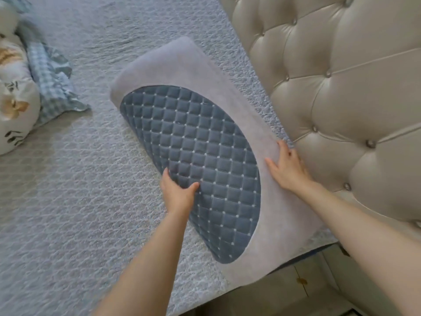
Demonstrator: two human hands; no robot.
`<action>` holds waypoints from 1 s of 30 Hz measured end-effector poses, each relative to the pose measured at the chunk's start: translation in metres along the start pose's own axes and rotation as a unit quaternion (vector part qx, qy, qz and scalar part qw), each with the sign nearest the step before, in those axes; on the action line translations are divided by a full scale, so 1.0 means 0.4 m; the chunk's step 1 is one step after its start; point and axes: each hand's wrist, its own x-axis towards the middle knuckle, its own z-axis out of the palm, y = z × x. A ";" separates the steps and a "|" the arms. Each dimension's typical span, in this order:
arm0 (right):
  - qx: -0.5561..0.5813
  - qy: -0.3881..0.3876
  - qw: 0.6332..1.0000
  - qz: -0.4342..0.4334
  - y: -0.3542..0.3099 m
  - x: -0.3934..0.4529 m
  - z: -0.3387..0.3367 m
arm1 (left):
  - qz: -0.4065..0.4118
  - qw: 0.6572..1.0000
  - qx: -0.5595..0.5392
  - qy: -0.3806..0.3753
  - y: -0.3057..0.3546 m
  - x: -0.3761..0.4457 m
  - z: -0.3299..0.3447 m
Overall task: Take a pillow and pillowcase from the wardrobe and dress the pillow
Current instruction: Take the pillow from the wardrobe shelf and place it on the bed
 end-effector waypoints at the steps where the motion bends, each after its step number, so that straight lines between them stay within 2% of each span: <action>1: 0.009 -0.010 1.000 0.008 0.007 -0.001 0.008 | -0.043 0.999 -0.027 0.007 -0.013 -0.011 0.011; 4: 0.040 0.004 0.999 0.020 0.018 -0.003 0.012 | -0.128 0.984 -0.109 -0.062 -0.030 -0.033 0.049; 9: 0.085 0.070 0.994 0.015 0.026 -0.008 0.014 | -0.128 0.981 -0.134 -0.051 -0.014 -0.020 0.074; 11: 0.084 0.093 0.992 0.016 0.031 -0.002 0.006 | -0.105 0.984 -0.131 -0.060 0.004 -0.020 0.087; 16: 0.009 0.166 0.986 -0.022 0.047 0.007 -0.009 | 0.022 0.992 -0.072 -0.106 0.107 0.042 0.141; 19: -0.056 0.150 0.987 -0.023 0.059 -0.014 0.018 | 0.043 0.989 -0.027 -0.137 0.143 0.080 0.164; 23: -0.070 0.140 0.988 -0.013 0.076 -0.019 0.036 | 0.068 0.986 0.048 -0.144 0.085 0.063 0.159; 30: -0.091 0.110 0.990 -0.008 0.081 -0.026 0.039 | 0.024 0.988 0.060 -0.138 0.005 -0.059 0.199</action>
